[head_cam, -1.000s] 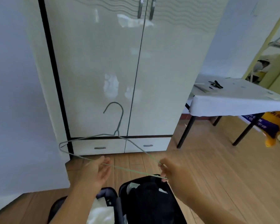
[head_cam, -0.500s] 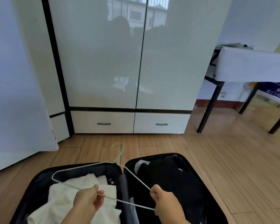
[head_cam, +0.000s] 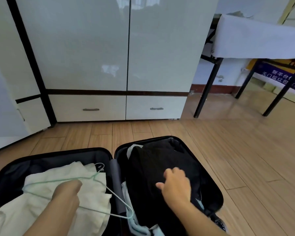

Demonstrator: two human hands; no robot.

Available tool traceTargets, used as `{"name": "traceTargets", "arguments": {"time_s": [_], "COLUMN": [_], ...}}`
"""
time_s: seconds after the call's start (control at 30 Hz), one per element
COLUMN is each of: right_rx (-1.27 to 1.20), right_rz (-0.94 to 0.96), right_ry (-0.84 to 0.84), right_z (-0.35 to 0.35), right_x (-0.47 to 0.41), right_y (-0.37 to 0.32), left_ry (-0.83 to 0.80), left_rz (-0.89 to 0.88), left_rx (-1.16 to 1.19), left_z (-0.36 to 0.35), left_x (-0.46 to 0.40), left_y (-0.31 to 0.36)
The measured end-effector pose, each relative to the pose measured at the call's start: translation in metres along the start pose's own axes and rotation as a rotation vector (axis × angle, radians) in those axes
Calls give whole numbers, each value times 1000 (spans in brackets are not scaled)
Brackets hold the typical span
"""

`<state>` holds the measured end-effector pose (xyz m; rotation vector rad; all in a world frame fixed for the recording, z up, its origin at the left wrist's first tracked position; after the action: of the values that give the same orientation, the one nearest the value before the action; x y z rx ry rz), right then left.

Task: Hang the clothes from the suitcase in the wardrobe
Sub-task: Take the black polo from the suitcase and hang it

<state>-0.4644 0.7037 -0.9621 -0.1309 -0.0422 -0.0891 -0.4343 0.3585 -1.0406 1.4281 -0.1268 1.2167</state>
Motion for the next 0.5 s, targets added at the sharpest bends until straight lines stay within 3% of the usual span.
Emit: {"name": "traceTargets", "arguments": {"time_s": [0.1,0.2,0.3,0.37,0.5], "right_rx": [-108,-184,-259,-426,-704], "right_rz": [-240,-230,-129,-37,198], "right_ry": [-181,-332,-190,7,321], "right_z": [-18,-43,-23,19,126], "right_x": [1,12,0,-17,-20], "right_y": [56,75,71,56,5], "left_ry": [-34,-99,-253,-405,-694], "left_rz": [-39,-51,-59,-79,-357], "left_rx": [-20,-9,83,67,-55], "left_z": [-21,-49,-83,-107,-148], "left_x": [8,23,59,93,152], "left_y": [14,16,16,21,44]}}
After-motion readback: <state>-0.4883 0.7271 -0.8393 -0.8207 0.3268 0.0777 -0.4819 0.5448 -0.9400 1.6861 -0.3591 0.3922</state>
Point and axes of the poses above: each hand's wrist, its own x-axis away from the middle knuckle, its own z-axis out of the back of the hand, y = z × x, the point moved 9 cm from there along -x, towards the middle knuckle, and after that the axes turned 4 degrees about z, right-handed, at the moved point
